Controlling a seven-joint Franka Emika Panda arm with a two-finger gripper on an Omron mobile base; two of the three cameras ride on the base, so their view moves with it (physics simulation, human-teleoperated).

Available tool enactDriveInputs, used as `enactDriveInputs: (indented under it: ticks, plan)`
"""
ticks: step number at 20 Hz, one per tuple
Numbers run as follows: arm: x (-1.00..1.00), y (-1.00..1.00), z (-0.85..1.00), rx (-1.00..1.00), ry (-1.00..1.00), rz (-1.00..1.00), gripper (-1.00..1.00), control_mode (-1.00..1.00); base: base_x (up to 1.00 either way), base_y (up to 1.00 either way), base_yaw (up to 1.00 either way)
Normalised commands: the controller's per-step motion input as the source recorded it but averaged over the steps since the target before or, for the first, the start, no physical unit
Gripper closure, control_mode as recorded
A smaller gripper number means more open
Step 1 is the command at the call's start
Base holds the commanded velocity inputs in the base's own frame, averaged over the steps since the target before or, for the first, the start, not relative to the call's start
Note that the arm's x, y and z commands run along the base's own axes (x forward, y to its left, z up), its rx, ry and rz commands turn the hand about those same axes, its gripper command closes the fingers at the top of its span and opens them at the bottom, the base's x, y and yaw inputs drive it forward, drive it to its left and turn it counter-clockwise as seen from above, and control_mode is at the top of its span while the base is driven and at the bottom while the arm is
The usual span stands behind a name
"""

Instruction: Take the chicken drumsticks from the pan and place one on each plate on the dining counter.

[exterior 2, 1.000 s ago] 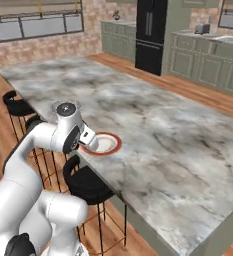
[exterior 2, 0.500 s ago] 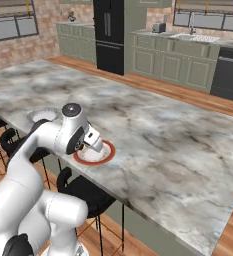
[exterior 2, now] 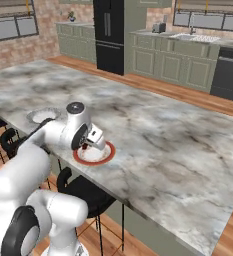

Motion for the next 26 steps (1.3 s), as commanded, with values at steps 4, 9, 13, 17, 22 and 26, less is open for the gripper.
enactDriveInputs:
  ticks: [4,9,13,17,22,26]
  plan:
    - [0.97,0.25,-0.25,-0.13,0.24,0.0,1.0,-1.0,0.0,0.0,0.0]
    - [0.36,0.1,-0.29,-0.04,0.2,0.0,1.0,-1.0,0.0,0.0,0.0]
    - [0.2,0.01,-0.42,0.0,0.09,0.0,1.0,-1.0,0.0,0.0,0.0]
    - [0.16,-0.09,-0.45,0.0,0.0,0.0,1.0,-1.0,0.0,0.0,0.0]
    - [0.18,-0.02,-0.56,0.0,0.0,0.0,1.0,-1.0,0.0,0.0,0.0]
    - [0.2,0.0,-0.58,0.0,0.0,0.0,1.0,-1.0,0.0,0.0,0.0]
